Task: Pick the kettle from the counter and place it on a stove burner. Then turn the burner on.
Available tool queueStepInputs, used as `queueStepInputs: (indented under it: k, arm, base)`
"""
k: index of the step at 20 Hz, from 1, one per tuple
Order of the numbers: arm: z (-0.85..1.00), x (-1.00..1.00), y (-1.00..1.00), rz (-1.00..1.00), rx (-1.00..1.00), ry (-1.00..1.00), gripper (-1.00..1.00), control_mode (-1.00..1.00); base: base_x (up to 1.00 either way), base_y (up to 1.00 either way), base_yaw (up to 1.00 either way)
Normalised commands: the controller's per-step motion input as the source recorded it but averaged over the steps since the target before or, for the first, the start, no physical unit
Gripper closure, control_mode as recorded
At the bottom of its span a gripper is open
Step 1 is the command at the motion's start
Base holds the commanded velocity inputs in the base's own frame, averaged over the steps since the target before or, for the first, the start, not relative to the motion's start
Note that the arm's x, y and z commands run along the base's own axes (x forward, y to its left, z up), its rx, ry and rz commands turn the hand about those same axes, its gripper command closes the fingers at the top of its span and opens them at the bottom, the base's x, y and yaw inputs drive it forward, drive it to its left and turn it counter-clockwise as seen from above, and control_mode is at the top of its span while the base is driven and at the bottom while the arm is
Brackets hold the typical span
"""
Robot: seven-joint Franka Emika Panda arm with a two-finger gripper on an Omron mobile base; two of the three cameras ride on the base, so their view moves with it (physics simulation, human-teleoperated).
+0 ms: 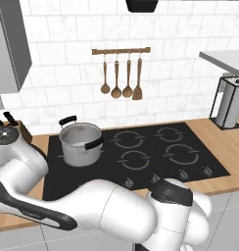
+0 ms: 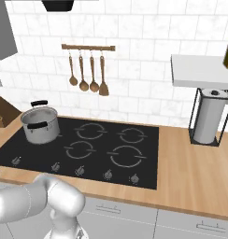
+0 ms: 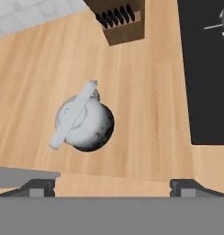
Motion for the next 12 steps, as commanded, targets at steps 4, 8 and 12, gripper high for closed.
queueStepInputs:
  k: [4,8,12]
  arm:
    - [-0.26,0.16,0.34,0.00,-0.07,0.00,-1.00,-1.00]
    - [-0.45,0.23,0.49,0.00,-0.02,0.05,-1.00,-1.00]
    - [-0.13,0.23,0.64,0.00,0.00,0.01,-1.00,-1.00]
  base:
    - [0.00,0.00,0.00]
    - [0.00,0.00,0.00]
    - [0.00,0.00,0.00]
